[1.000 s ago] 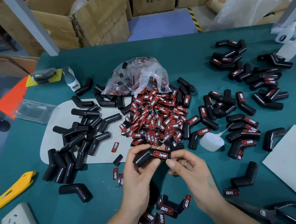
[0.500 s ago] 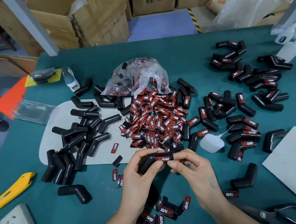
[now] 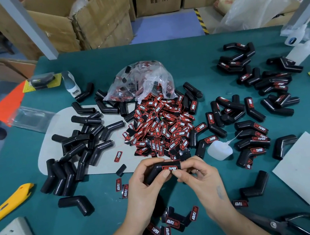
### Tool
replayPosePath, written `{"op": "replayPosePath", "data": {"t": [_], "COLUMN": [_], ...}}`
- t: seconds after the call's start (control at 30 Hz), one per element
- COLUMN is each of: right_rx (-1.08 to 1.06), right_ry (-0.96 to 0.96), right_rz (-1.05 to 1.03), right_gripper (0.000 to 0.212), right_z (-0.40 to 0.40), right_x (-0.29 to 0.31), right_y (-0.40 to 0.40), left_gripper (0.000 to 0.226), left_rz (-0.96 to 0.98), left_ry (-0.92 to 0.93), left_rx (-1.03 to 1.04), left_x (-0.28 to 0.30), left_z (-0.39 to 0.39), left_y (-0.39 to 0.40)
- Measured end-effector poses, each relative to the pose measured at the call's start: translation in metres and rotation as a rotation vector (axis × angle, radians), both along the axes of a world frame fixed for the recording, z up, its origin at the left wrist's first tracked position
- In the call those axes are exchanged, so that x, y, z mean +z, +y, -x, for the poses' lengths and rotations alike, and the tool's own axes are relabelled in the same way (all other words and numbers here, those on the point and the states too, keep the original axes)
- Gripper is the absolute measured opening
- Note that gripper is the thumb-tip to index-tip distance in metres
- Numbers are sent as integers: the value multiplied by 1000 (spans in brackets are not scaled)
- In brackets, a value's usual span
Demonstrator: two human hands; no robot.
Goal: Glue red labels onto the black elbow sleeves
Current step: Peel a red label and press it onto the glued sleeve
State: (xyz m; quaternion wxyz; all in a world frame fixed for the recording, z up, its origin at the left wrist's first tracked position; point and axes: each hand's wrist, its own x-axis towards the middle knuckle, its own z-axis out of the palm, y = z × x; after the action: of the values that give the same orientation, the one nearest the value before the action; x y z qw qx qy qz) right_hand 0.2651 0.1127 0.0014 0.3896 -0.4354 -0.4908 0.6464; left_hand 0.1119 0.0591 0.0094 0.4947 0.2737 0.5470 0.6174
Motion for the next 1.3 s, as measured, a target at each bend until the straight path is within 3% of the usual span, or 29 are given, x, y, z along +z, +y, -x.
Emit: {"op": "replayPosePath", "data": {"t": [0.37,0.6,1.3], "right_rx": [6,2,-44], "right_ry": [-26,-1,-24], "right_rz": [7,8,7], "right_gripper": [20,3,13], "right_z": [-1,-1,4], "right_x": [1,1,5], "right_y": [0,1,-3], "left_gripper": [22,22,23], "left_rz": [-7,0,16], "left_ry": [10,6,89], "left_rx": [-1,22,23], "left_x": [1,2,2], "left_z": [0,-2,-6], "left_y": [-1,-1,-2]}}
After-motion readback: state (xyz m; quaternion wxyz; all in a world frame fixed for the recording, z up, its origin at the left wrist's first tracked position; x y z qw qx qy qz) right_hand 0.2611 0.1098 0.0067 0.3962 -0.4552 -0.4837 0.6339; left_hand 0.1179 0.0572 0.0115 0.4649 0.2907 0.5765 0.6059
